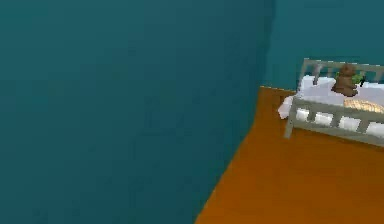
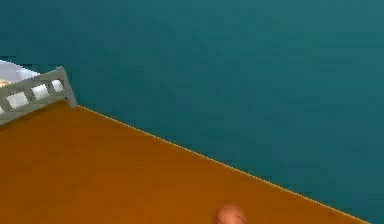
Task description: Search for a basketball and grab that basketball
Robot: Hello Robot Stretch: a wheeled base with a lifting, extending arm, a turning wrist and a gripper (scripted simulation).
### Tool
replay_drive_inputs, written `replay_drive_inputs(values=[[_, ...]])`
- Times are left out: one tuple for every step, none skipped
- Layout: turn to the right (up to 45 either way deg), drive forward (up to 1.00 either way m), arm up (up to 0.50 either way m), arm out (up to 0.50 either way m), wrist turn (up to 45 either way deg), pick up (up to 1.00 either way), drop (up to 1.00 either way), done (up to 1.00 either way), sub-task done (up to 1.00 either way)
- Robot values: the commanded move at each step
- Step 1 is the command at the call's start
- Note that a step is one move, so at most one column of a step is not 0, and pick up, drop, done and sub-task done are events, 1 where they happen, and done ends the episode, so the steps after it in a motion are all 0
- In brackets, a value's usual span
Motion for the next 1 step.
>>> replay_drive_inputs(values=[[-45.0,0.0,0.0,0.0,0.0,0.0,0.0,0.0,0.0]])
